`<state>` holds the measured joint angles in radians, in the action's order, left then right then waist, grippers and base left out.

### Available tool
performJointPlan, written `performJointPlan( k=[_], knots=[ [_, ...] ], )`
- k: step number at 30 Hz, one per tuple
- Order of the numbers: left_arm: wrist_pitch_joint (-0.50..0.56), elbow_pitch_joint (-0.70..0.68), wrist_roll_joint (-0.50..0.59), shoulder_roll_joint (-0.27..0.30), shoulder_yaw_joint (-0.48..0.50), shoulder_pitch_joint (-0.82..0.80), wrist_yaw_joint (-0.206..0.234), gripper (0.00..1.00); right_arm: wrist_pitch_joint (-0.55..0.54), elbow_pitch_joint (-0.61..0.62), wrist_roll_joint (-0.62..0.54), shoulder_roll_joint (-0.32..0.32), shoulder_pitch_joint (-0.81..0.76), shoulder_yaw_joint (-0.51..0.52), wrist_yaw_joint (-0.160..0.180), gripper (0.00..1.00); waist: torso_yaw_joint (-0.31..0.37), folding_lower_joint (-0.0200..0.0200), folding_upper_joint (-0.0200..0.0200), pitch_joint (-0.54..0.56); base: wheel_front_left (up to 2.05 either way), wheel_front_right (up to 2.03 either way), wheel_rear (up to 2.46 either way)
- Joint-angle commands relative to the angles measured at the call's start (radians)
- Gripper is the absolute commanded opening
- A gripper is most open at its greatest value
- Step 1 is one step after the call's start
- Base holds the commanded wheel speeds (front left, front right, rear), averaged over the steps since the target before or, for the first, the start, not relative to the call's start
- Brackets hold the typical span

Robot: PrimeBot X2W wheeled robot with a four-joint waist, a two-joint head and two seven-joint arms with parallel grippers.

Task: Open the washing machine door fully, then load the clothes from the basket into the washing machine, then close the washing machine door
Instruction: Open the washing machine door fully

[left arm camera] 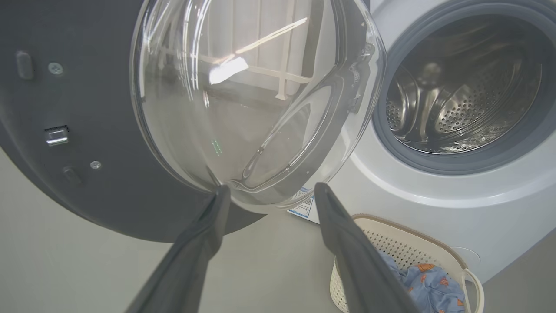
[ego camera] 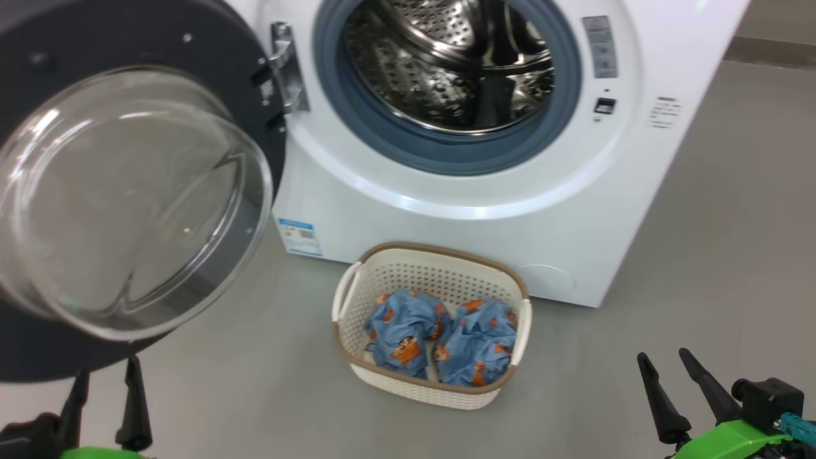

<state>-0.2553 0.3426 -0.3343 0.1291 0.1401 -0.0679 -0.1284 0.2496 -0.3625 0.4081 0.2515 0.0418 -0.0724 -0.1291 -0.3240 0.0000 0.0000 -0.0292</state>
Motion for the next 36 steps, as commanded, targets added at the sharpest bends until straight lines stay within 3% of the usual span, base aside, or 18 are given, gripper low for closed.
performJointPlan(
  k=[1, 19, 36],
  knots=[
    [-0.006, -0.043, -0.016, 0.043, 0.008, 0.001, -0.002, 1.00, 0.012, 0.026, 0.004, 0.011, 0.004, -0.013, -0.002, 1.00, 0.040, 0.0000, 0.0000, 0.012, 0.00, 0.00, 0.00],
    [-0.006, -0.130, -0.133, 0.105, -0.156, 0.039, -0.002, 1.00, 0.012, 0.050, -0.003, 0.019, -0.007, 0.023, -0.002, 1.00, 0.259, 0.0000, 0.0000, 0.010, 0.00, 0.00, 0.00],
    [-0.006, -0.154, -0.166, 0.107, -0.174, 0.063, -0.002, 1.00, 0.012, 0.056, -0.006, 0.014, 0.001, 0.043, -0.002, 1.00, 0.341, 0.0000, 0.0000, 0.010, 0.00, 0.00, 0.00]
  ],
)
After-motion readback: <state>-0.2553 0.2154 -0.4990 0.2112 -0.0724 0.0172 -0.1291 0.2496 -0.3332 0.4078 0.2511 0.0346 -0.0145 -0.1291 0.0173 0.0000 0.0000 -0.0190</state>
